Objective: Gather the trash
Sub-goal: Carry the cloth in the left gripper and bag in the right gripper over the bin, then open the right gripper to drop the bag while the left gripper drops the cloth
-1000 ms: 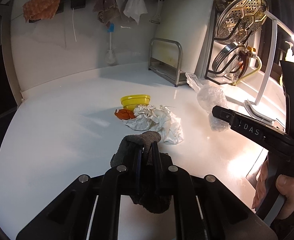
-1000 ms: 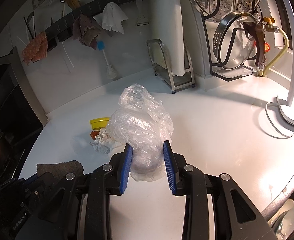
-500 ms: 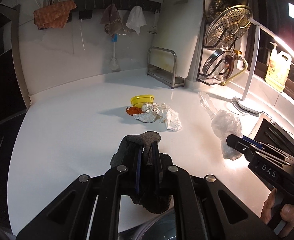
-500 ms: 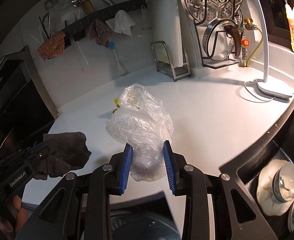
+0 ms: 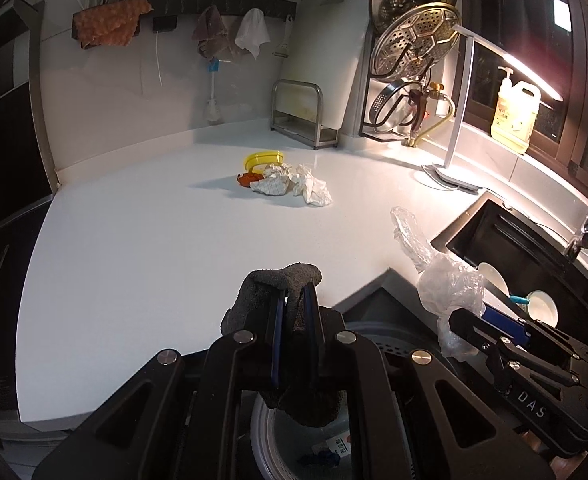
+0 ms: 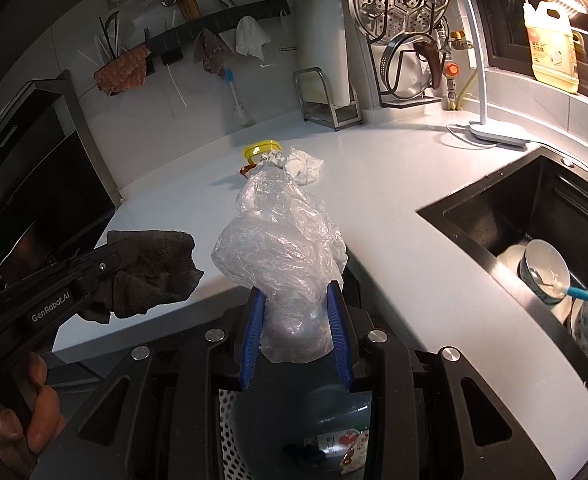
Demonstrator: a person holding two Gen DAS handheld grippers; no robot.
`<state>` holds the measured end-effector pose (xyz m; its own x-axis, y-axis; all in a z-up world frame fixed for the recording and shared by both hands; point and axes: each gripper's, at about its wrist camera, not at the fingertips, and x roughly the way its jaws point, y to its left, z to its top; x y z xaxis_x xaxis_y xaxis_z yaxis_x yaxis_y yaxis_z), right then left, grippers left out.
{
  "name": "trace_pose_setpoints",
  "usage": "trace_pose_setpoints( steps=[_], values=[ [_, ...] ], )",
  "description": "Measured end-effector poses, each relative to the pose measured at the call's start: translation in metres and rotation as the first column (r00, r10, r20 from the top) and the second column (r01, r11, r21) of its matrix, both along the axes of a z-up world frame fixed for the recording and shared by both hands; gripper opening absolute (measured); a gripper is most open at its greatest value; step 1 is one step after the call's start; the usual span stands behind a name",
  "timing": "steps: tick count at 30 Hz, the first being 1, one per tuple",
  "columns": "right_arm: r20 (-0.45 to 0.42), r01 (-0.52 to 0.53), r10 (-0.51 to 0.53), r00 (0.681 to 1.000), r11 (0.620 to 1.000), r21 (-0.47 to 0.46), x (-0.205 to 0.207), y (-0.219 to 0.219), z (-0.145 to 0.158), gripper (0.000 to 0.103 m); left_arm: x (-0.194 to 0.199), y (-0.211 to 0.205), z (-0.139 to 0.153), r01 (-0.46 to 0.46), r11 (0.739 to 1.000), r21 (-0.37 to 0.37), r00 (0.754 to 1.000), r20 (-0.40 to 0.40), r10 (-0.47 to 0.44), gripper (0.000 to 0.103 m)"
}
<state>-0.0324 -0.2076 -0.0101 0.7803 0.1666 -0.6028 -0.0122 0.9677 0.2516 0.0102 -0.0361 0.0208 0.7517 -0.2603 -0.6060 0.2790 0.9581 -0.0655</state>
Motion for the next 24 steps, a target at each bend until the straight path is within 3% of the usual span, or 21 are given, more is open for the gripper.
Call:
trace_pose_setpoints(
  steps=[9,24],
  values=[
    [-0.055,0.047,-0.048,0.997,0.999,-0.020,-0.048,0.000,-0.031,0.030,-0.032,-0.004,-0.029,0.074,0.997,0.006,0.996,-0.050,-0.073,0.010],
    [-0.133,0.078,-0.077,0.988,0.997,0.001,-0.076,0.003,-0.078,0.031,-0.040,-0.009,-0.081,0.125,0.992,0.001,0.981,-0.149,-0.123,0.010]
  ],
)
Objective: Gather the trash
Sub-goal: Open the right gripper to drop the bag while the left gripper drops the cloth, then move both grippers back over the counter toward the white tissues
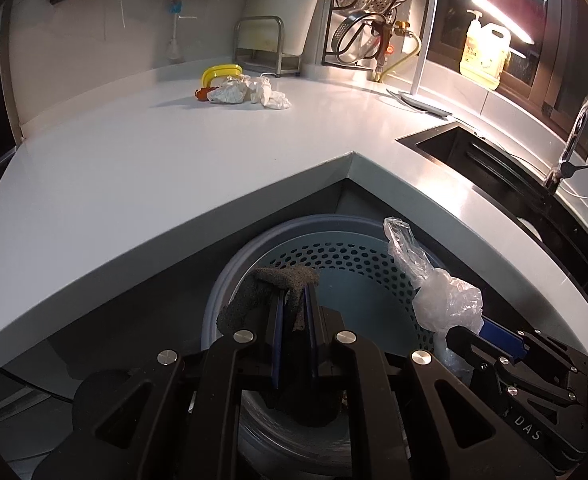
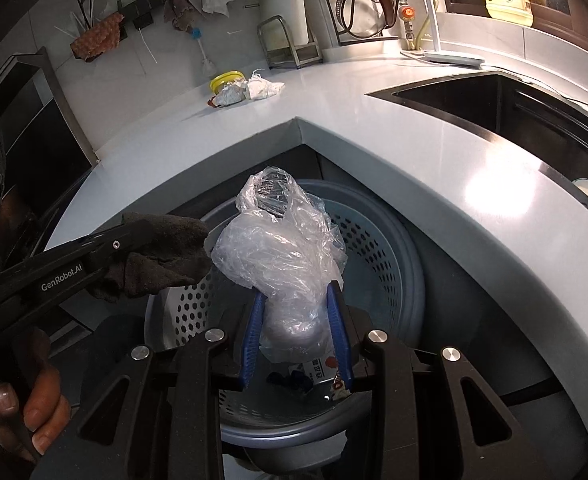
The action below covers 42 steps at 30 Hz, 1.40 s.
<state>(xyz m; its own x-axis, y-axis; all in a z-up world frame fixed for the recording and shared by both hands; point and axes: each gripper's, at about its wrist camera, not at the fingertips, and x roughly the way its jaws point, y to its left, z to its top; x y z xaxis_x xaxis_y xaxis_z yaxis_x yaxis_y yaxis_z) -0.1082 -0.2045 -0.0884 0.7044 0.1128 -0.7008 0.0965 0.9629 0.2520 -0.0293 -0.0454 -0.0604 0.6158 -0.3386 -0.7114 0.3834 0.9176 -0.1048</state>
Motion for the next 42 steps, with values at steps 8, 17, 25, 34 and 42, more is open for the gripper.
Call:
trace_pose_setpoints(
  steps=[8,17,25,34,42],
  values=[
    [-0.018,-0.021,0.021,1.000,1.000,0.001,0.003,0.007,-0.003,0.032,0.003,0.003,-0.004,-0.008,1.000,0.004,1.000,-0.016,0.008,0.010],
    [-0.034,-0.030,0.030,0.999,1.000,0.006,0.007,0.008,-0.007,0.032,0.004,0.002,-0.010,-0.003,1.000,-0.004,0.999,-0.042,0.003,0.010],
    [-0.029,-0.016,0.017,0.999,1.000,0.014,0.009,0.006,-0.008,0.042,0.007,0.003,-0.015,-0.012,1.000,0.012,0.998,-0.064,0.013,0.011],
    [-0.020,-0.007,0.007,1.000,1.000,0.027,0.008,0.002,-0.007,0.056,0.001,0.006,-0.012,-0.021,1.000,0.017,0.999,-0.025,0.022,0.056],
    [-0.020,-0.005,0.006,1.000,0.999,0.042,0.008,0.001,-0.008,0.056,0.002,0.012,-0.016,-0.033,0.999,0.012,0.999,-0.040,0.033,0.063]
  ],
)
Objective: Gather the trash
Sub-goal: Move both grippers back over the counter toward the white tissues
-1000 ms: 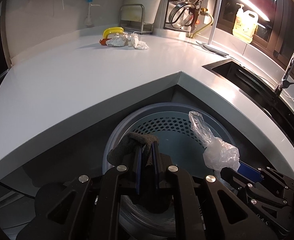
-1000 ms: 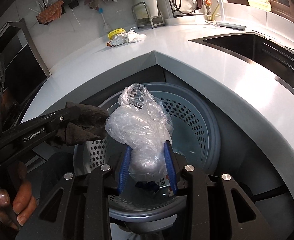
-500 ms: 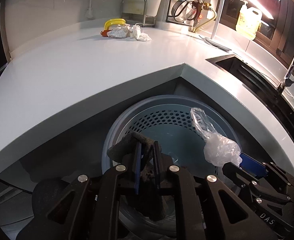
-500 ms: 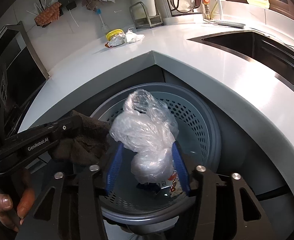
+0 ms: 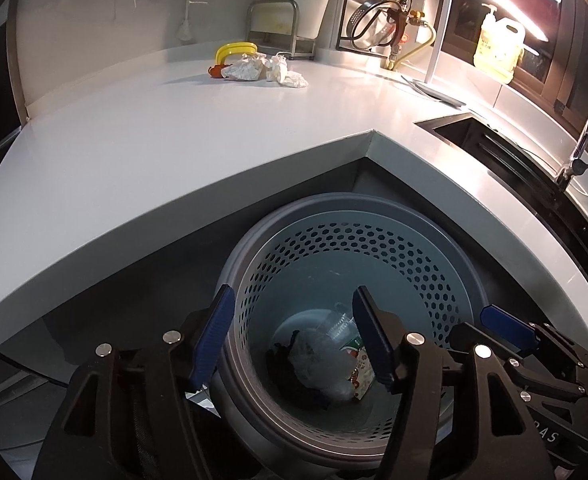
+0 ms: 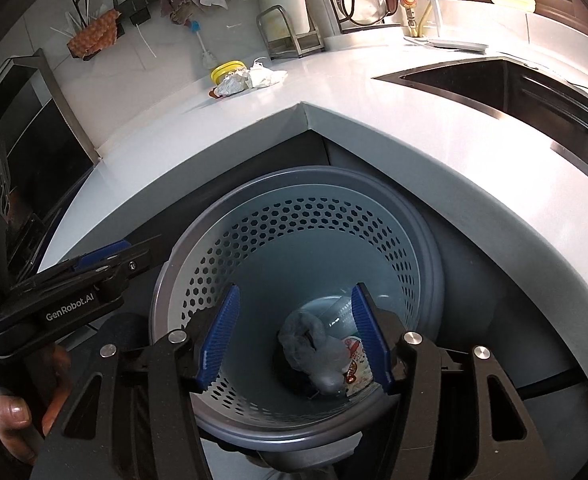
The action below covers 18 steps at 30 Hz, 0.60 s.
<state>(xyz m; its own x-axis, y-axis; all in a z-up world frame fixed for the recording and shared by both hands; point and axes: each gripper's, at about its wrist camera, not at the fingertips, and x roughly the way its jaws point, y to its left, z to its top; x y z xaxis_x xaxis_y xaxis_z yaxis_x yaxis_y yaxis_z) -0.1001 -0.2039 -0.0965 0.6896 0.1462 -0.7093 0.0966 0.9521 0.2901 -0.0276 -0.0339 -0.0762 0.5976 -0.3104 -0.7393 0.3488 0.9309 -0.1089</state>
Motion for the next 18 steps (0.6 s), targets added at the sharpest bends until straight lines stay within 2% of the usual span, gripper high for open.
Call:
trace_pose_setpoints(
  steps=[2,10,14,18],
  values=[
    [0.004,0.000,0.000,1.000,1.000,0.001,-0.001,0.001,0.000,0.056,-0.001,0.003,0.001,-0.007,1.000,-0.001,1.000,0.010,0.008,0.068],
    [0.016,-0.013,0.013,1.000,1.000,-0.001,0.004,0.003,0.008,0.059,0.006,0.014,0.012,-0.035,0.999,-0.022,0.999,0.024,0.035,0.079],
    [0.042,-0.019,0.020,0.999,1.000,-0.020,0.012,0.005,0.023,0.067,0.014,0.021,0.025,-0.060,0.997,-0.042,0.997,0.049,0.062,0.090],
    [0.079,-0.022,0.024,0.997,0.999,-0.026,0.025,0.005,0.039,0.071,0.028,0.033,0.043,-0.115,0.992,-0.049,0.988,0.100,0.119,0.097]
  ],
)
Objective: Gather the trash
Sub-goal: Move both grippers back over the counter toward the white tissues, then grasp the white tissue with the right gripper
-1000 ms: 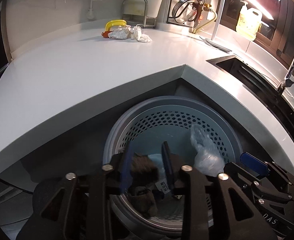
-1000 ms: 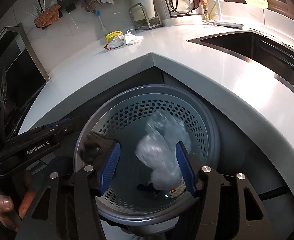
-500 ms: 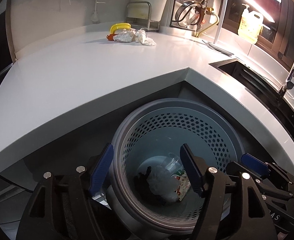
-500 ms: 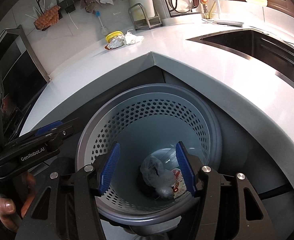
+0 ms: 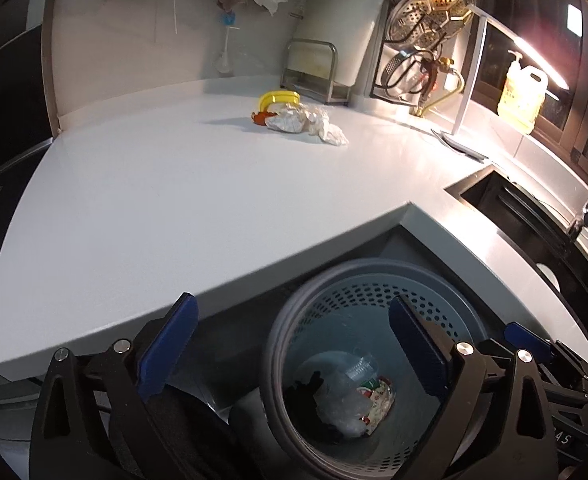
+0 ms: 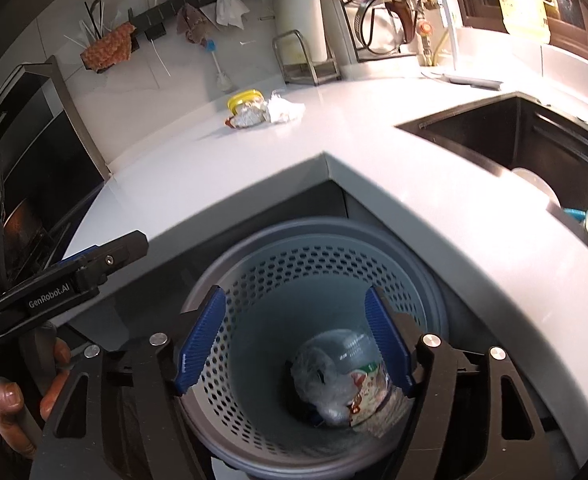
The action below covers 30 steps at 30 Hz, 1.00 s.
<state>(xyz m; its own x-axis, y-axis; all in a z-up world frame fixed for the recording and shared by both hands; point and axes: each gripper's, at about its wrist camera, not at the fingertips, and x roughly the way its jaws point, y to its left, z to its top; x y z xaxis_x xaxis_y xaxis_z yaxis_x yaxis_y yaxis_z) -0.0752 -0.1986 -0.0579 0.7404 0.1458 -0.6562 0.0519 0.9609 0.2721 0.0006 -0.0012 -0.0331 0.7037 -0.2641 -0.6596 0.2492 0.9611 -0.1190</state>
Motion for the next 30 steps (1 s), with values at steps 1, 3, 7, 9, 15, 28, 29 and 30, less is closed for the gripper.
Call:
trace_pose_setpoints(
  steps=[1,3,7,9,15,28,29,30],
  values=[
    [0.006,-0.001,0.001,1.000,1.000,-0.003,0.004,0.000,0.003,0.072,0.005,0.003,0.004,-0.015,1.000,-0.002,1.000,0.012,0.015,0.097],
    [0.007,-0.004,0.004,1.000,1.000,-0.008,0.016,0.000,0.008,0.072,0.016,0.010,0.013,-0.042,0.999,-0.003,0.999,0.029,0.042,0.097],
    [0.035,-0.022,0.023,0.999,0.999,-0.023,0.040,-0.001,0.025,0.074,0.041,0.022,0.030,-0.090,0.996,-0.001,0.994,0.056,0.090,0.097],
    [0.052,-0.031,0.033,0.998,0.999,-0.045,0.057,0.000,0.033,0.076,0.054,0.027,0.037,-0.111,0.994,-0.003,0.991,0.076,0.111,0.097],
    [0.058,-0.077,0.083,0.995,0.993,-0.094,0.120,0.000,0.051,0.076,0.096,0.032,0.050,-0.137,0.990,-0.009,0.984,0.114,0.138,0.097],
    [-0.017,-0.155,0.154,0.988,0.975,-0.158,0.274,0.003,0.044,0.076,0.182,0.031,0.043,-0.184,0.983,-0.007,0.979,0.087,0.183,0.097],
    [-0.028,-0.157,0.155,0.988,0.976,-0.152,0.284,0.002,0.040,0.076,0.186,0.031,0.040,-0.187,0.982,-0.006,0.979,0.085,0.186,0.097],
    [-0.039,-0.160,0.156,0.987,0.976,-0.144,0.295,0.001,0.037,0.076,0.190,0.030,0.038,-0.187,0.982,-0.008,0.979,0.080,0.187,0.097]
  ],
)
